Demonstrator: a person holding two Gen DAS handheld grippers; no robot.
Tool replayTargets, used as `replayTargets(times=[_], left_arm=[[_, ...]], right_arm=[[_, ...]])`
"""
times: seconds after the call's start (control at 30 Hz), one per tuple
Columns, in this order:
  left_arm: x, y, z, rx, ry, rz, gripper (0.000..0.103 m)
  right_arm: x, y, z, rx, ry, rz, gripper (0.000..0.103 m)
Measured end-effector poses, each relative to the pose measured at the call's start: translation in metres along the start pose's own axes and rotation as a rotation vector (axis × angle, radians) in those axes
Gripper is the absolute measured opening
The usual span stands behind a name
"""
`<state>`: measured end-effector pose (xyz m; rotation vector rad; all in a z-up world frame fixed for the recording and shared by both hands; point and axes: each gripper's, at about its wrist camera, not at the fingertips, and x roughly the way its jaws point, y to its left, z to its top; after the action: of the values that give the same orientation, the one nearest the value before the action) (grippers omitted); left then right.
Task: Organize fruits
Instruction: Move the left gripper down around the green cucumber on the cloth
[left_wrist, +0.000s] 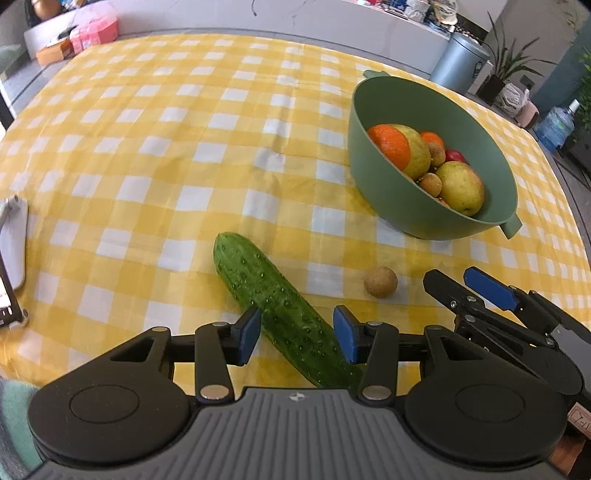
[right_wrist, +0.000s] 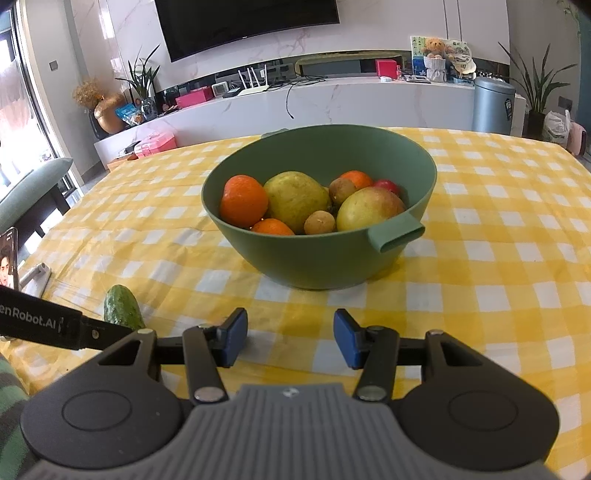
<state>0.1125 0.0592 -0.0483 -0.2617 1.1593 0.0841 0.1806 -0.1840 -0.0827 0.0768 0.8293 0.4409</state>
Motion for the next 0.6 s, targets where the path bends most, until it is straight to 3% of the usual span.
replayTargets(times=[0.17, 0.37, 0.6], left_arm=[[0.005, 0.005, -0.003, -0.046, 0.029, -0.011, 0.054], [0.013, 0.011, -0.003, -0.109, 0.035, -0.038, 0.063], [0.022, 0.009, -0.002, -0.133, 0.027, -0.071, 0.062]], right_arm=[[-0.001, -0.001, 0.0, 0.005, -0.001, 0.013, 0.049], [0.0, -0.003, -0.001, 0.012, 0.005, 0.023, 0.049], [0.005, 0.001, -0.001, -0.003, 0.022, 0.031, 0.049]])
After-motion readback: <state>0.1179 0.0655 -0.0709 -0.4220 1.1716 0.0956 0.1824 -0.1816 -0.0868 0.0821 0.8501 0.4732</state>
